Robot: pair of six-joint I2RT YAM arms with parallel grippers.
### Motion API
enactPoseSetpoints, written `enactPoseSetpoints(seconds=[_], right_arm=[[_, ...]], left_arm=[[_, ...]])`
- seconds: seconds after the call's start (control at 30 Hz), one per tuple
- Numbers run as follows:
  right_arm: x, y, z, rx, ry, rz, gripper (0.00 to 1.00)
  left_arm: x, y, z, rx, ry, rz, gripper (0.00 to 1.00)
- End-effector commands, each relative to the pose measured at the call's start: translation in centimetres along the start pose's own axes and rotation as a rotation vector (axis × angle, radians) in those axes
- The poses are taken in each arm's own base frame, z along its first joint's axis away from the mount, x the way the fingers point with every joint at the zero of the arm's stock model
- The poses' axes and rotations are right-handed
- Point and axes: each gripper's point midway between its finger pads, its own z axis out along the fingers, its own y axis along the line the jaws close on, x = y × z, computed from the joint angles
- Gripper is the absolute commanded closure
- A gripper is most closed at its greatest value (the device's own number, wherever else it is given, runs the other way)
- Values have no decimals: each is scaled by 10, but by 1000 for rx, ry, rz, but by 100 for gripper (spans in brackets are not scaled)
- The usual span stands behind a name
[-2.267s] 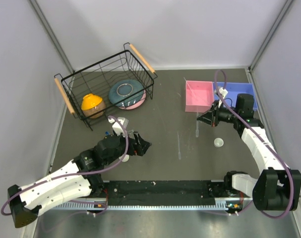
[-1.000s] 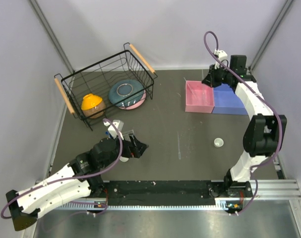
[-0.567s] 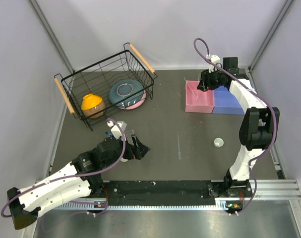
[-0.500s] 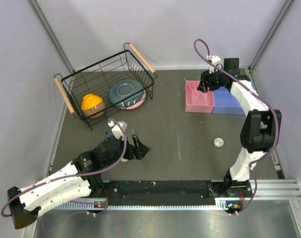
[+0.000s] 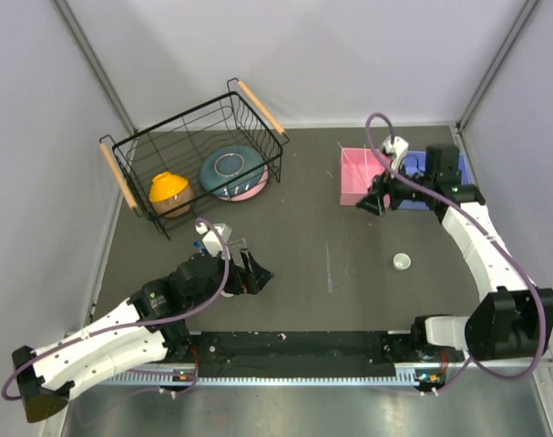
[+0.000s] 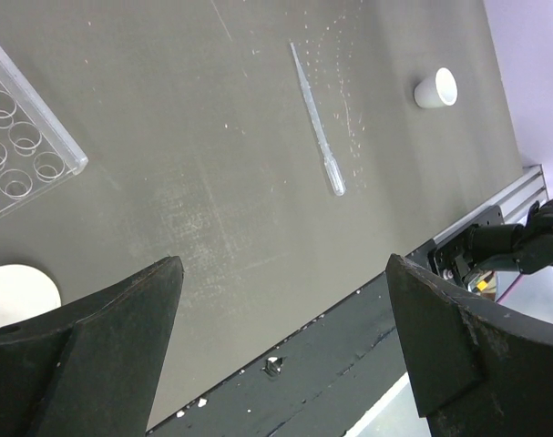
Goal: Organize the chemistry lab equipment
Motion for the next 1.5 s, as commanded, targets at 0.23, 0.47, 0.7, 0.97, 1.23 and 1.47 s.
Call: enactPoseSetpoints(seconds=[0.23, 0.47, 0.7, 0.97, 1.23, 1.47], right_arm=[[78, 82, 4, -211, 140, -26, 30], [109, 94, 12, -215, 239, -63, 30], [138, 102, 22, -204, 355, -132, 30], [157, 101, 35, -166, 452, -174, 30], [169, 99, 47, -134, 519, -174, 30], [176, 101, 58, -112, 562, -162, 29]], left_arm=[[-18, 1, -11, -11, -81, -6, 1], [-16, 8, -13, -38, -83, -18, 1], [-13, 15, -14, -45, -94, -35, 1], [-10, 21, -17, -54, -101, -51, 1], [-11, 26, -22, -66, -119, -56, 1], [-12, 30, -24, -78, -130, -59, 1]])
